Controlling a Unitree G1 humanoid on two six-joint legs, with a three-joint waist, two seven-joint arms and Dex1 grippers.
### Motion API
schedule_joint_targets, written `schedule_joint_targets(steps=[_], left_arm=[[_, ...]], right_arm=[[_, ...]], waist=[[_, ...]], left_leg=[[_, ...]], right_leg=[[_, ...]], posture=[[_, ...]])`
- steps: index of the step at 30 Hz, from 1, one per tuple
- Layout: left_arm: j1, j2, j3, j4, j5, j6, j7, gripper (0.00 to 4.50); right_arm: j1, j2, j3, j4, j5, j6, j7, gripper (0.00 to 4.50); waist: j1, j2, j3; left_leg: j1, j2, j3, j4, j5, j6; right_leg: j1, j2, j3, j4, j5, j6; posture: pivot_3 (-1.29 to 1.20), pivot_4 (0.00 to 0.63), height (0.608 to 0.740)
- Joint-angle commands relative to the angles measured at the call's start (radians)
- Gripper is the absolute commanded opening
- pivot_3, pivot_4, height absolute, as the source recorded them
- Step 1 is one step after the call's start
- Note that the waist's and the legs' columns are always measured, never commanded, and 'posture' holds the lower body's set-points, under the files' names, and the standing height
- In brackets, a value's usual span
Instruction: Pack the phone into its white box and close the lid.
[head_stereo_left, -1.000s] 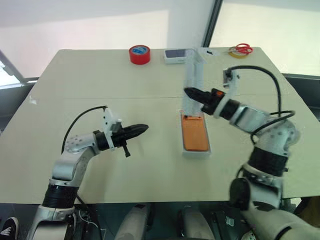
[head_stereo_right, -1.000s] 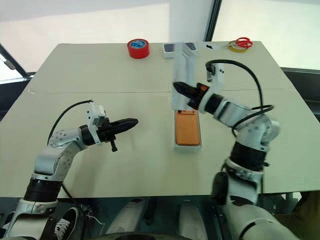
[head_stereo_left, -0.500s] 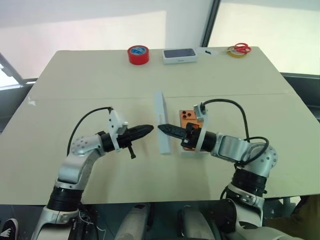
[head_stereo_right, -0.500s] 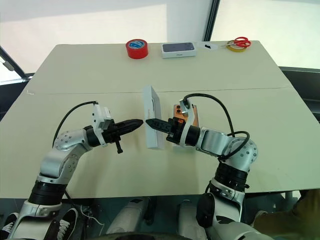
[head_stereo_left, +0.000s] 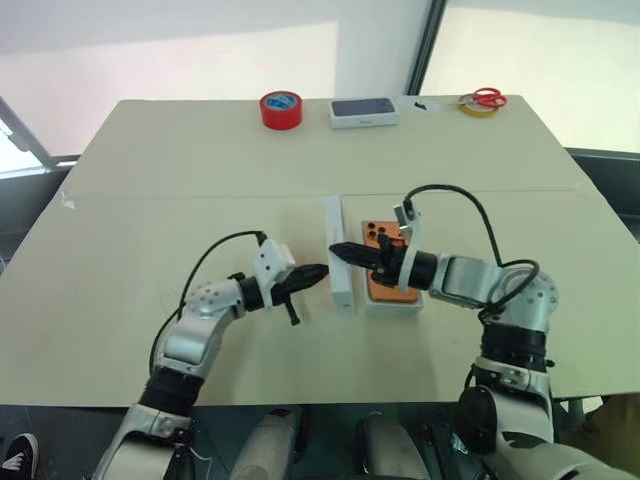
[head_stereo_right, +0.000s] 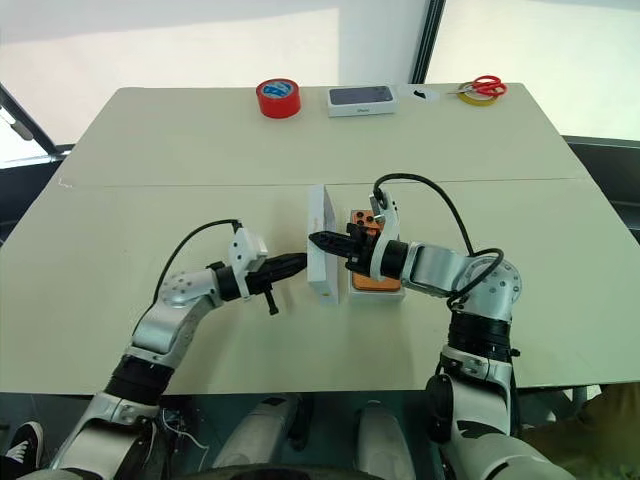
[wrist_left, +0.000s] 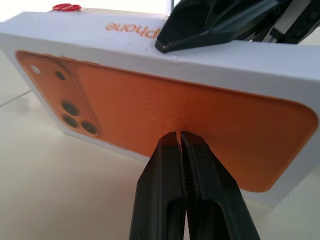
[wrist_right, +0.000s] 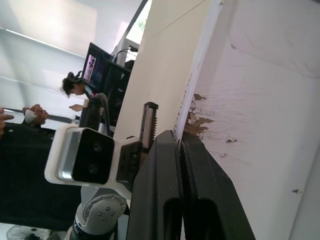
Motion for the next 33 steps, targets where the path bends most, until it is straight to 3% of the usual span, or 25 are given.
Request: schedule_joint_targets(steps=[1,4,9,16,23,28,31,33], left_arm=[[-0.064,-0.048,-0.018,0.027,0.008,-0.037,0.011,0.15],[-0.087,-0.073,-0.029,0.052,0.015,-0.045,0.001,0.00],[-0.109,-0.101,-0.032,0.074,0.022,-0.051,-0.003,0.00],[-0.162,-0.171,-0.049,0.133,0.035,-0.063,0.017,0.00],[-0.155,-0.195,-0.073,0.143,0.047,-0.069,0.011,0.00],[-0.151,-0.149,-0.046,0.130,0.035,-0.048,-0.004,0.00],[-0.152,-0.090,-0.042,0.136,0.057,-0.029,-0.005,0.00],[-0.158,-0.072,-0.044,0.147,0.070,-0.015,0.014,0.00]], right_arm=[[0.000,-0.020,0.011,0.052,0.004,-0.016,0.005,0.00],[0.003,-0.047,0.016,0.064,0.015,-0.016,0.010,1.04],[0.012,-0.113,-0.002,0.065,0.007,-0.041,0.021,3.51],[0.033,-0.299,-0.009,0.046,-0.082,-0.067,0.139,3.51],[0.103,-0.581,0.105,-0.052,-0.319,-0.176,0.427,3.51],[0.093,-0.587,0.160,-0.084,-0.486,-0.356,0.520,3.51],[0.145,-0.619,0.290,-0.147,-0.707,-0.571,0.588,2.68],[0.171,-0.619,0.333,-0.150,-0.811,-0.674,0.603,1.69]], waist=[[0.001,0.000,0.000],[0.001,0.000,0.000],[0.001,0.000,0.000],[0.002,-0.001,0.000],[-0.001,-0.001,0.000],[-0.004,-0.001,0.000],[-0.001,-0.001,0.000],[0.003,-0.001,0.000]], left_leg=[[0.000,0.000,0.000,0.000,0.000,0.000],[0.000,0.000,0.000,0.001,0.000,0.000],[-0.001,0.000,0.000,0.001,0.000,0.001],[-0.001,0.000,0.000,0.003,0.000,0.001],[-0.002,0.000,0.000,0.004,0.000,0.002],[-0.001,0.001,0.000,0.004,0.000,0.002],[-0.001,0.001,0.000,0.004,0.000,0.001],[-0.001,0.001,0.000,0.004,0.000,0.001]], right_leg=[[0.000,0.000,0.000,0.000,0.000,0.000],[0.001,0.000,0.000,0.000,0.000,0.000],[0.000,0.000,0.000,0.000,0.000,0.000],[0.001,0.000,-0.001,0.000,0.000,0.000],[0.003,0.000,-0.002,-0.001,0.000,0.001],[0.007,0.000,-0.002,-0.001,0.000,0.001],[0.002,0.000,-0.002,-0.001,0.000,0.001],[0.002,0.000,-0.002,-0.001,0.000,0.001]], posture=[[0.00,0.150,0.736],[0.00,0.150,0.736],[0.00,0.150,0.736],[0.00,0.150,0.736],[0.00,0.150,0.736],[0.00,0.150,0.736],[0.00,0.150,0.736],[0.00,0.150,0.736]])
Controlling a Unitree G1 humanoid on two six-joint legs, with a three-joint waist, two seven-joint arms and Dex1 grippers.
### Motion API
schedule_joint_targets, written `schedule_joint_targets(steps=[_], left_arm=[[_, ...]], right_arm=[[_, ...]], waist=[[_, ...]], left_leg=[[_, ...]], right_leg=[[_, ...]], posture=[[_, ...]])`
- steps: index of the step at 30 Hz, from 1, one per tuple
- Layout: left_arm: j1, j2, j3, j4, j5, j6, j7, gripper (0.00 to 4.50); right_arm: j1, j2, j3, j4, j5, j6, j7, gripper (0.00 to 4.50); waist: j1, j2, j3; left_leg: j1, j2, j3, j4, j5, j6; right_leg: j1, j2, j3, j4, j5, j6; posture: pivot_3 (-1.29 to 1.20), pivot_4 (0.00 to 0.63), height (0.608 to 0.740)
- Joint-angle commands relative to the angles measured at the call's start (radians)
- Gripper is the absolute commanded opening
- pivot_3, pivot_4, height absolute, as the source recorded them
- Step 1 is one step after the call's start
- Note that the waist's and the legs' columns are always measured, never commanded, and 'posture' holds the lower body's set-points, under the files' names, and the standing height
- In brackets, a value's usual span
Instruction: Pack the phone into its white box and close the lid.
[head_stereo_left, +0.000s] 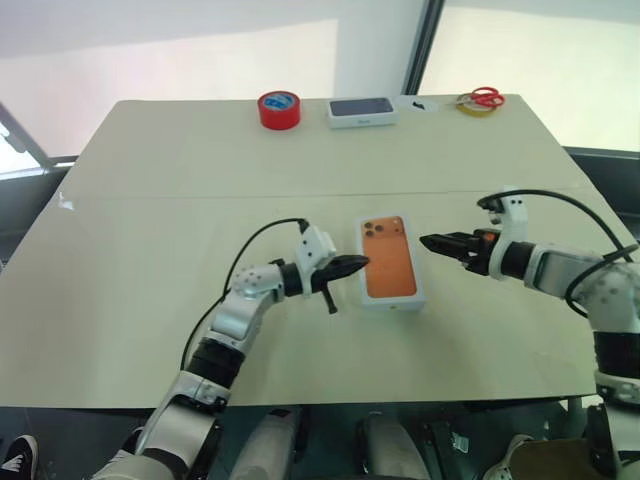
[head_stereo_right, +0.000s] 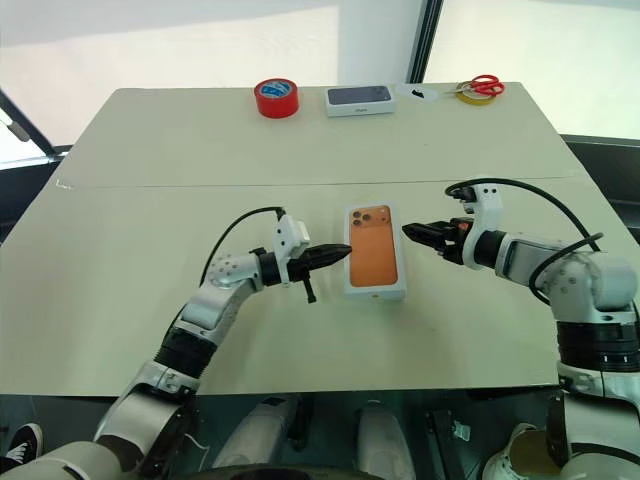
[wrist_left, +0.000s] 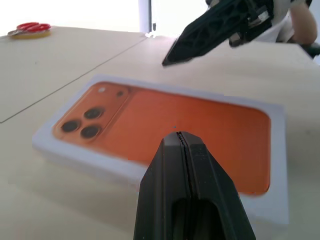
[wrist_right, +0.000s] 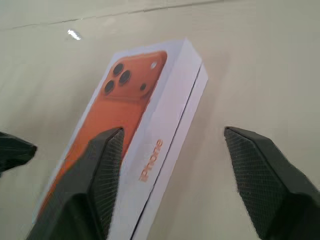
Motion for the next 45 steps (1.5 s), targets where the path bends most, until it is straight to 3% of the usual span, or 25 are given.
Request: schedule_joint_targets(steps=[1,2,3,4,8,14,28,32,39,43,45], left_arm=[[-0.015,0.011,0.018,-0.003,0.023,0.019,0.035,0.00],[-0.020,0.011,0.019,0.002,0.026,0.030,0.047,0.00],[-0.023,0.011,0.020,0.006,0.028,0.038,0.055,0.00],[-0.030,0.009,0.014,0.018,0.038,0.065,0.065,0.00],[-0.064,-0.016,-0.033,0.097,0.102,0.112,0.092,0.00],[-0.105,-0.062,-0.080,0.157,0.141,0.126,0.070,0.00],[-0.148,-0.111,-0.014,0.139,0.099,0.130,0.067,0.00],[-0.145,-0.105,0.002,0.136,0.099,0.102,0.082,0.00],[-0.184,-0.127,0.050,0.097,0.051,0.107,0.090,0.00],[-0.224,-0.164,0.040,0.152,0.072,0.104,0.121,0.00],[-0.237,-0.173,-0.005,0.188,0.091,0.197,0.099,0.00]], right_arm=[[0.035,-0.013,0.062,-0.036,-0.185,-0.196,0.034,1.23],[0.044,-0.009,0.071,-0.032,-0.220,-0.229,0.038,0.56],[0.049,-0.004,0.075,-0.027,-0.244,-0.251,0.042,0.16],[0.057,-0.011,0.100,-0.024,-0.296,-0.294,0.047,0.03],[0.067,0.000,0.155,-0.007,-0.431,-0.359,0.036,0.03],[0.083,0.018,0.176,-0.040,-0.491,-0.366,0.085,0.03],[0.093,-0.022,0.188,-0.006,-0.664,-0.435,0.159,0.03],[0.088,-0.025,0.174,0.000,-0.689,-0.471,0.181,0.03],[0.026,0.039,0.059,-0.011,-0.559,-0.451,0.233,0.03],[0.045,0.062,0.094,-0.049,-0.555,-0.436,0.260,0.03],[0.079,0.045,0.166,-0.052,-0.628,-0.450,0.264,0.03]], waist=[[0.005,0.000,0.000],[0.007,0.000,0.000],[0.008,0.000,0.000],[0.008,0.000,0.000],[0.008,0.000,0.000],[0.012,0.000,0.000],[0.023,-0.001,0.000],[0.023,-0.001,0.000],[0.023,-0.001,0.000],[0.025,-0.001,0.000],[0.024,-0.001,0.000]], left_leg=[[0.000,0.000,0.000,0.000,0.000,0.000],[0.000,-0.001,0.000,0.001,0.000,0.000],[0.000,-0.001,0.000,0.001,0.000,0.000],[0.000,-0.001,0.000,0.001,0.000,0.000],[0.000,-0.001,0.000,0.002,0.000,0.000],[0.001,-0.001,-0.001,0.002,0.000,0.000],[0.000,-0.002,-0.001,0.003,-0.001,0.000],[0.000,-0.002,-0.001,0.004,-0.001,0.000],[0.001,-0.001,-0.001,0.004,-0.001,0.000],[0.000,-0.002,-0.002,0.006,-0.001,0.000],[0.000,-0.002,-0.002,0.008,-0.001,0.001]], right_leg=[[0.000,0.000,0.000,0.000,0.000,0.000],[0.000,0.000,0.000,0.000,0.000,0.000],[0.000,-0.001,0.000,0.000,0.000,0.000],[0.000,-0.001,0.000,0.000,0.000,0.000],[0.001,-0.001,0.000,0.000,0.000,0.000],[0.002,-0.001,0.000,0.000,0.000,0.000],[0.002,0.000,-0.001,0.000,0.000,0.000],[0.002,0.000,-0.001,0.000,0.000,0.000],[0.003,0.000,-0.001,0.001,0.000,0.000],[0.004,0.000,-0.003,0.000,0.000,0.000],[0.005,0.000,-0.003,0.000,0.000,0.000]], posture=[[0.00,0.150,0.736],[0.00,0.150,0.736],[0.00,0.150,0.736],[0.00,0.150,0.736],[0.00,0.150,0.736],[0.00,0.150,0.736],[0.00,0.150,0.736],[0.00,0.150,0.736],[0.00,0.150,0.736],[0.00,0.150,0.736],[0.00,0.150,0.736]])
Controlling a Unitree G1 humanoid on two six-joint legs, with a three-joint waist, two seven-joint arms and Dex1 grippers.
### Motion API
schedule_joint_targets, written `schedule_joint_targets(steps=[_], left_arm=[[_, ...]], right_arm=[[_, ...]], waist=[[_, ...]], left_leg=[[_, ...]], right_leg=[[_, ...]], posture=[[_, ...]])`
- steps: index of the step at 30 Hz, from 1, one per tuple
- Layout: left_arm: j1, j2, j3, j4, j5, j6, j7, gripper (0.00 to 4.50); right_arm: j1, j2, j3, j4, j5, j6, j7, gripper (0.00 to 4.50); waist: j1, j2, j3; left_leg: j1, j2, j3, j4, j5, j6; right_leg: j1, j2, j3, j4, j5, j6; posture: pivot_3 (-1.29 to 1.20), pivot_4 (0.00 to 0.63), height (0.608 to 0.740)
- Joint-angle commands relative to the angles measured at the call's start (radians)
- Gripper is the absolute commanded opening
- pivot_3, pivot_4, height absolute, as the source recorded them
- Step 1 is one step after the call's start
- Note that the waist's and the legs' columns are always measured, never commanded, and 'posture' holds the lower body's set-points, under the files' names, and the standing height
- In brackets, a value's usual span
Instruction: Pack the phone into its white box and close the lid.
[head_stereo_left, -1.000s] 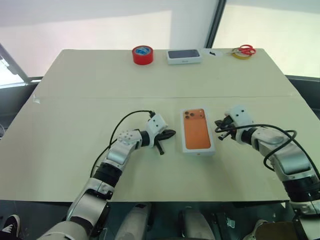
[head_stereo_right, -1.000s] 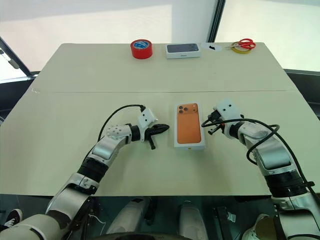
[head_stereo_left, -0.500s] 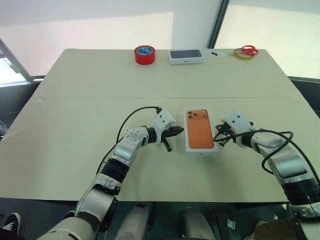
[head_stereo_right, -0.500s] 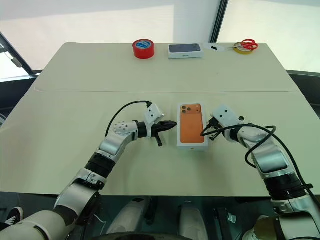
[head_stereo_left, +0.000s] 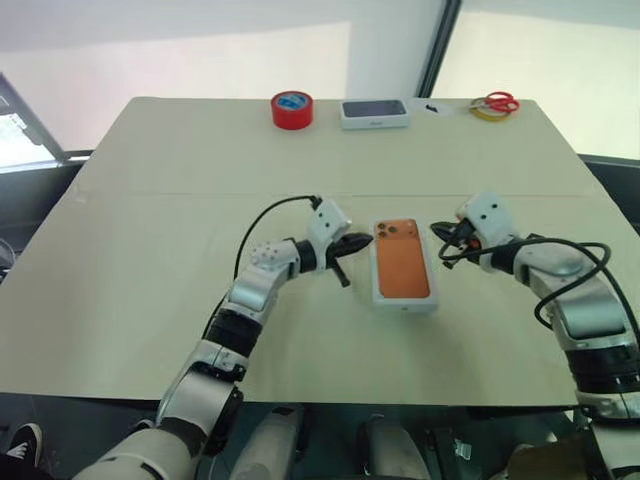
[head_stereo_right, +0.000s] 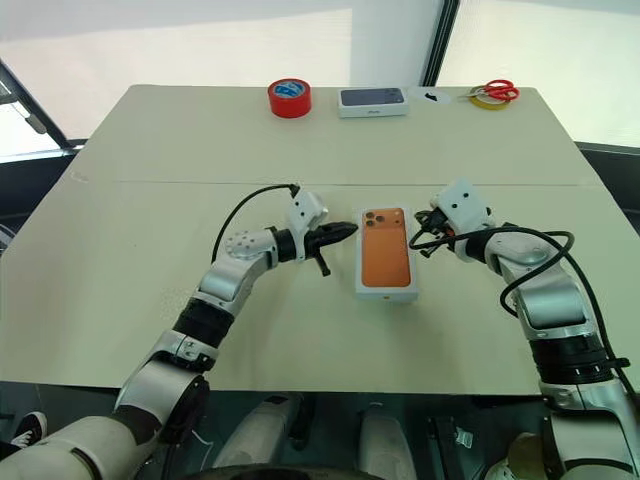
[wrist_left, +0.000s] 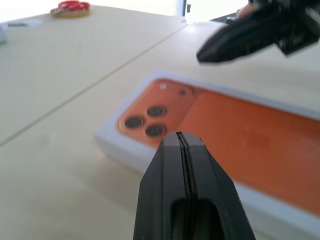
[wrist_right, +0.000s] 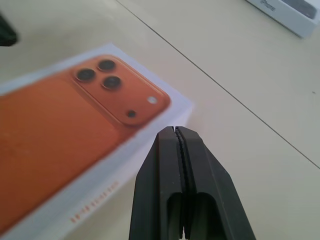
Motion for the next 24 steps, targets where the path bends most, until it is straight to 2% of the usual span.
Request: schedule_joint_targets(steps=[1,4,7,10,12,14,18,20,21,24], left_arm=[[-0.017,-0.003,-0.068,0.040,0.034,0.078,-0.033,0.00],[-0.010,0.011,-0.108,0.077,0.083,0.076,-0.027,0.00],[-0.004,0.027,-0.112,0.107,0.108,0.059,0.001,0.00],[-0.001,0.032,-0.083,0.101,0.068,0.089,-0.032,0.00],[-0.004,0.036,-0.051,0.084,0.030,0.100,-0.048,0.51],[-0.005,0.042,-0.016,0.052,-0.010,0.114,-0.062,1.21],[0.013,0.106,0.056,-0.055,-0.055,0.088,-0.067,3.14],[0.048,0.185,0.095,-0.124,-0.073,0.093,-0.092,4.19],[0.065,0.222,0.113,-0.152,-0.079,0.095,-0.098,4.45],[0.158,0.351,0.205,-0.248,-0.153,0.089,-0.166,4.45]], right_arm=[[0.043,-0.027,0.085,-0.036,-0.090,-0.018,0.009,0.03],[0.091,-0.040,0.155,-0.015,-0.175,-0.035,-0.005,0.03],[0.111,-0.022,0.148,-0.013,-0.184,-0.025,-0.019,0.03],[0.100,-0.002,0.126,-0.020,-0.154,0.006,-0.002,0.03],[0.084,0.015,0.089,-0.032,-0.096,0.049,0.025,0.54],[0.079,0.016,0.066,-0.043,-0.065,0.050,0.051,1.25],[0.064,0.024,-0.037,-0.050,0.012,0.008,0.073,3.15],[0.088,-0.007,-0.083,-0.058,0.045,-0.054,0.128,4.21],[0.100,-0.020,-0.104,-0.061,0.059,-0.082,0.151,4.47],[0.159,-0.061,-0.205,-0.079,0.166,-0.083,0.250,4.47]], waist=[[-0.001,0.000,0.000],[-0.002,0.000,-0.001],[-0.001,-0.002,-0.003],[-0.002,-0.004,-0.005],[-0.003,-0.004,-0.006],[-0.003,-0.004,-0.006],[-0.017,-0.004,-0.005],[-0.022,-0.004,-0.005],[-0.024,-0.004,-0.005],[-0.027,-0.003,-0.005]], left_leg=[[0.000,0.000,0.000,0.001,0.000,0.000],[0.001,0.000,0.000,0.002,-0.001,0.001],[0.005,0.000,-0.001,0.002,-0.002,-0.001],[0.009,0.000,-0.001,0.001,-0.004,0.000],[0.010,0.000,-0.001,0.001,-0.004,0.000],[0.010,0.000,-0.001,0.001,-0.004,0.000],[0.009,0.000,-0.001,-0.001,-0.004,0.000],[0.008,0.000,-0.001,-0.001,-0.003,0.001],[0.008,0.000,-0.001,-0.001,-0.003,0.001],[0.008,0.000,-0.001,-0.003,-0.004,0.000]], right_leg=[[0.001,0.000,0.000,0.000,0.000,0.000],[0.001,0.000,0.000,0.000,0.000,0.000],[0.006,0.000,-0.001,0.000,0.000,0.000],[0.011,0.000,-0.001,-0.002,-0.001,0.000],[0.012,0.000,-0.001,-0.002,-0.001,0.001],[0.012,0.000,-0.001,-0.002,-0.001,0.001],[0.009,0.000,0.000,-0.002,-0.001,0.001],[0.008,0.000,0.000,-0.001,-0.001,0.001],[0.008,0.000,0.000,-0.001,-0.001,0.001],[0.008,0.000,0.000,-0.002,-0.001,0.001]], posture=[[0.00,0.150,0.736],[0.00,0.150,0.736],[0.00,0.150,0.736],[0.00,0.150,0.736],[0.00,0.150,0.736],[0.00,0.150,0.736],[0.00,0.150,0.736],[0.00,0.150,0.736],[0.00,0.150,0.736],[0.00,0.150,0.736]])
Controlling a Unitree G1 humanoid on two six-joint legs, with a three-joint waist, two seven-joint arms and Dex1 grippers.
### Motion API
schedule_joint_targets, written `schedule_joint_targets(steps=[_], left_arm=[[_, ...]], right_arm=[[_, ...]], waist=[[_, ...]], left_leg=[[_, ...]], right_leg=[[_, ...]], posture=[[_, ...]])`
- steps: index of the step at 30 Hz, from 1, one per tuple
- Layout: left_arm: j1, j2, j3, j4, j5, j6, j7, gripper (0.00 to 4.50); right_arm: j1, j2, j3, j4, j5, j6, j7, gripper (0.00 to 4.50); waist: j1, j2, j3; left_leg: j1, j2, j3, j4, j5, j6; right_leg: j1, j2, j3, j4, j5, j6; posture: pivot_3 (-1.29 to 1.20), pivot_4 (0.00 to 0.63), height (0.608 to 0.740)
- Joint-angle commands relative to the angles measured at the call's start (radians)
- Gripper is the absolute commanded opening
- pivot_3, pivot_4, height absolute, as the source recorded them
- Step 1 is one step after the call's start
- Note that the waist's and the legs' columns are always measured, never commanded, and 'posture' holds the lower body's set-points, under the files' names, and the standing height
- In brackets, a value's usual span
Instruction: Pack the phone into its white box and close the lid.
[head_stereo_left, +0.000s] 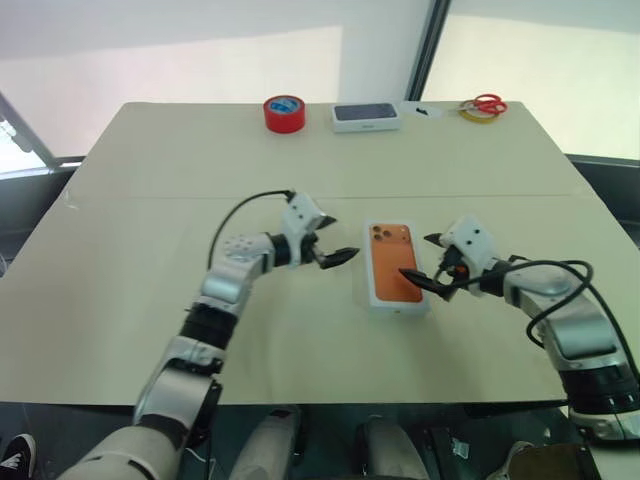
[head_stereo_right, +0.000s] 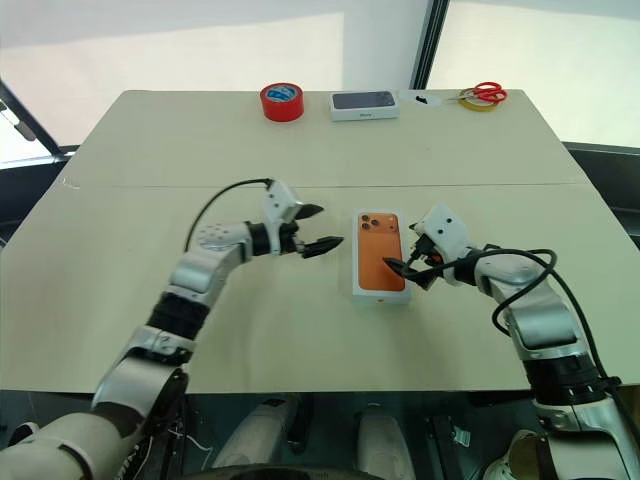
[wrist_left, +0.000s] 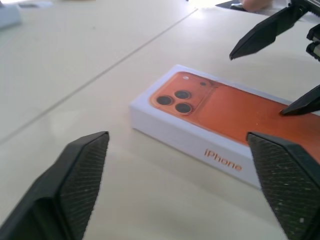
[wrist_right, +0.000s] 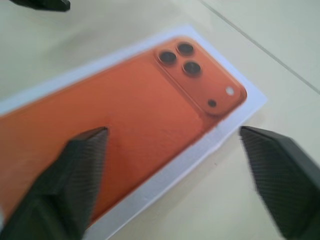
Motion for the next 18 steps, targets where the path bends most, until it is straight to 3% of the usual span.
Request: schedule_joint_targets(steps=[1,7,13,18], left_arm=[[0.084,0.115,0.123,-0.109,-0.084,-0.021,-0.062,4.45],[0.255,0.291,0.249,-0.202,-0.156,0.024,-0.109,4.45],[0.372,0.372,0.328,-0.202,-0.191,0.040,-0.107,4.45],[0.419,0.437,0.379,-0.089,-0.198,0.021,-0.139,4.45]], right_arm=[[0.052,-0.058,-0.144,-0.038,0.110,-0.045,0.103,4.47],[0.140,-0.143,-0.284,0.016,0.147,-0.162,0.223,4.47],[0.164,-0.177,-0.294,0.079,0.141,-0.190,0.258,4.47],[0.194,-0.172,-0.287,0.101,0.129,-0.229,0.268,4.47]], waist=[[-0.001,0.001,0.000],[0.007,0.002,0.001],[0.004,0.002,0.001],[0.002,0.003,0.001]], left_leg=[[0.000,0.000,0.000,-0.001,0.000,0.000],[0.002,0.000,0.000,-0.001,0.000,0.000],[0.004,0.000,0.001,-0.005,0.000,0.000],[0.004,0.000,0.002,-0.007,0.000,0.000]], right_leg=[[0.000,0.000,0.000,0.000,0.000,0.000],[0.001,-0.001,0.001,-0.001,0.000,-0.001],[0.001,-0.002,0.002,-0.001,-0.002,-0.004],[0.000,-0.002,0.003,-0.002,-0.002,-0.004]], posture=[[0.00,0.150,0.736],[0.00,0.150,0.736],[0.00,0.150,0.736],[0.00,0.150,0.736]])
